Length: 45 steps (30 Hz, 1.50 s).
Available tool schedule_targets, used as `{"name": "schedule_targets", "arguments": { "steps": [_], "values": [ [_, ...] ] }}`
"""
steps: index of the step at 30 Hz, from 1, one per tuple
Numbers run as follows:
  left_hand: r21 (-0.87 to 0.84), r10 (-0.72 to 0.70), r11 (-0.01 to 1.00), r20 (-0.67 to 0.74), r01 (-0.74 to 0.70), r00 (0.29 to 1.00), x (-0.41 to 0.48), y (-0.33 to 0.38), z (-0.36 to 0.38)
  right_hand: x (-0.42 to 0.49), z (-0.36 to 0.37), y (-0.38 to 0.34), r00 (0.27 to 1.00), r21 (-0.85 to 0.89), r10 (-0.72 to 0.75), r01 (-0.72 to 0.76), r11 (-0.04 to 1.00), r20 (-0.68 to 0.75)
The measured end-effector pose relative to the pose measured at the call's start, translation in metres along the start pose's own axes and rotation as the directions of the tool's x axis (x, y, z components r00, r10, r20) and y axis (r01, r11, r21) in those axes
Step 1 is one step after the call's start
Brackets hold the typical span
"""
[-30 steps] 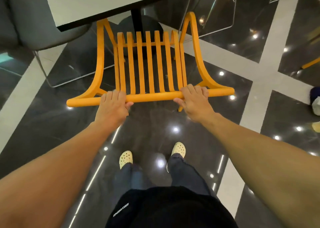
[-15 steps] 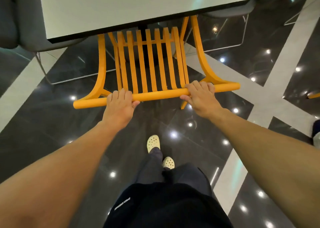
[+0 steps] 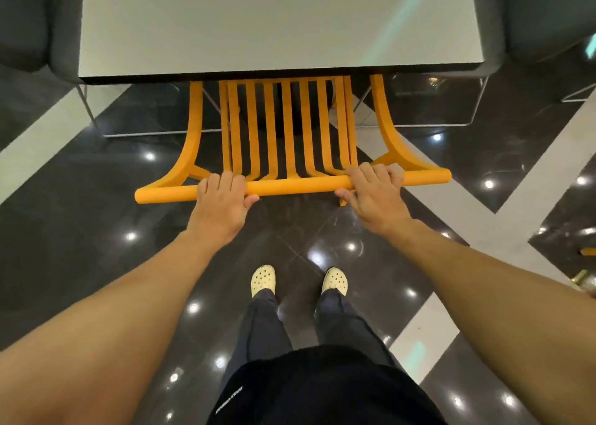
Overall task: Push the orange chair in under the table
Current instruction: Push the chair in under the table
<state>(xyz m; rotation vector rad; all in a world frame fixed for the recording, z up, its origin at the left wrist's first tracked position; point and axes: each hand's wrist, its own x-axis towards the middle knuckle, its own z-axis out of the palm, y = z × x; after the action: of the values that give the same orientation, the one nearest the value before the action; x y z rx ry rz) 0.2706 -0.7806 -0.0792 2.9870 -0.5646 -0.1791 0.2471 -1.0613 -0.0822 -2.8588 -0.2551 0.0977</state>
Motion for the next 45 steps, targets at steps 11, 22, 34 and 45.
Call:
{"name": "schedule_targets", "arguments": {
  "steps": [11,22,34,45],
  "values": [
    [-0.045,-0.059,0.997,0.054,0.061,0.997,0.0,0.022,0.007,-0.004,0.0,0.022,1.0,-0.023,0.015,-0.015,1.0,0.004],
    [-0.062,0.019,0.998,0.028,-0.017,0.999,-0.006,-0.007,0.002,-0.006,0.008,-0.011,0.997,-0.059,0.061,-0.063,0.996,-0.037],
    [-0.017,-0.025,1.0,0.058,0.026,0.998,-0.002,0.008,0.001,-0.003,0.005,0.006,1.0,-0.028,0.018,-0.018,0.999,0.0],
    [-0.036,0.025,0.999,0.017,-0.025,1.0,-0.004,-0.006,-0.001,0.0,0.006,-0.009,0.999,-0.063,0.051,-0.05,0.997,0.007]
  ]
}}
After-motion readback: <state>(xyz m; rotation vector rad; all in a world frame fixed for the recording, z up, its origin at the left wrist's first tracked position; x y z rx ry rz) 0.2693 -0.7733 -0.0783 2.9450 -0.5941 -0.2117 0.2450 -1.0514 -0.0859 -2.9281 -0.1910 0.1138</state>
